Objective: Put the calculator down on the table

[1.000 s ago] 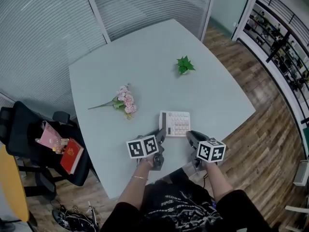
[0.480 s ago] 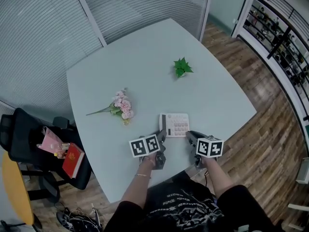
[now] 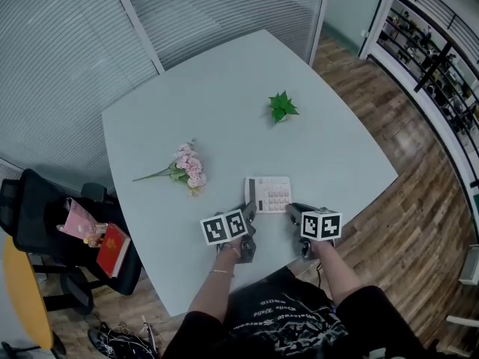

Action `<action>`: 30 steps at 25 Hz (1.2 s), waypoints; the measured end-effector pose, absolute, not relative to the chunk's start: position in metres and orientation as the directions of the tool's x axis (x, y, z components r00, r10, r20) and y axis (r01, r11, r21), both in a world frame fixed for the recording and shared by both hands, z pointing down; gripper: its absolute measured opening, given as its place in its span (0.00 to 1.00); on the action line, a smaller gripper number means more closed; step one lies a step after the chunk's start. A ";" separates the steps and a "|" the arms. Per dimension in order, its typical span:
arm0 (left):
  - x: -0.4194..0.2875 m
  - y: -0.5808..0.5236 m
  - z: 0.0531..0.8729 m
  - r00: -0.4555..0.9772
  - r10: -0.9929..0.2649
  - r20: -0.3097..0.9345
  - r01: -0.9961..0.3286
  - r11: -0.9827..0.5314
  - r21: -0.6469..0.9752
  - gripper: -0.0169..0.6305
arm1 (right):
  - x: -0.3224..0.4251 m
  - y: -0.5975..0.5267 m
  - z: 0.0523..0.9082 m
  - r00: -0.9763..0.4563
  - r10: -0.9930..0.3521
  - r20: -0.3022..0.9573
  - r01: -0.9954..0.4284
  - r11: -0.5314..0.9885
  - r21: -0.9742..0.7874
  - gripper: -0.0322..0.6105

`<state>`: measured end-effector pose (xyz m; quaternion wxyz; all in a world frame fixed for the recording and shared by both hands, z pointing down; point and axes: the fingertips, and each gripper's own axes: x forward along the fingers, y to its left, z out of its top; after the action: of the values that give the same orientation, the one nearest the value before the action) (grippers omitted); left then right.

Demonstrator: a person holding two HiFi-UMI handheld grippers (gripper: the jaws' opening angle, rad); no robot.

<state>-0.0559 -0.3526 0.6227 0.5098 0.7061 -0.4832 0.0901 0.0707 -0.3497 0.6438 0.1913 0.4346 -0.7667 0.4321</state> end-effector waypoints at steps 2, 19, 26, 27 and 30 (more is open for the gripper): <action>-0.056 -0.354 0.622 0.514 -0.593 0.620 -0.778 -0.017 0.628 0.13 | 0.070 -0.352 0.645 -0.544 -0.492 0.680 -0.836 0.247 -0.490 0.15; -0.058 -0.344 0.609 0.417 -0.646 0.639 -0.870 -0.079 0.487 0.52 | 0.074 -0.343 0.631 -0.568 -0.553 0.609 -0.806 0.224 -0.548 0.47; -0.069 -0.308 0.585 0.448 -0.661 0.601 -0.883 -0.223 0.414 0.52 | 0.083 -0.316 0.608 -0.542 -0.627 0.560 -0.817 0.235 -0.527 0.47; -0.070 -0.301 0.583 0.455 -0.663 0.595 -0.881 -0.238 0.409 0.52 | 0.084 -0.312 0.604 -0.538 -0.636 0.553 -0.820 0.244 -0.518 0.47; -0.072 -0.280 0.571 0.476 -0.674 0.564 -0.873 -0.286 0.395 0.52 | 0.084 -0.299 0.591 -0.520 -0.656 0.548 -0.840 0.274 -0.469 0.46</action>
<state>-0.0720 -0.2796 0.5714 0.3408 0.7887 -0.4905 0.1456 0.0845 -0.2994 0.5910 0.1236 0.4743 -0.7884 0.3719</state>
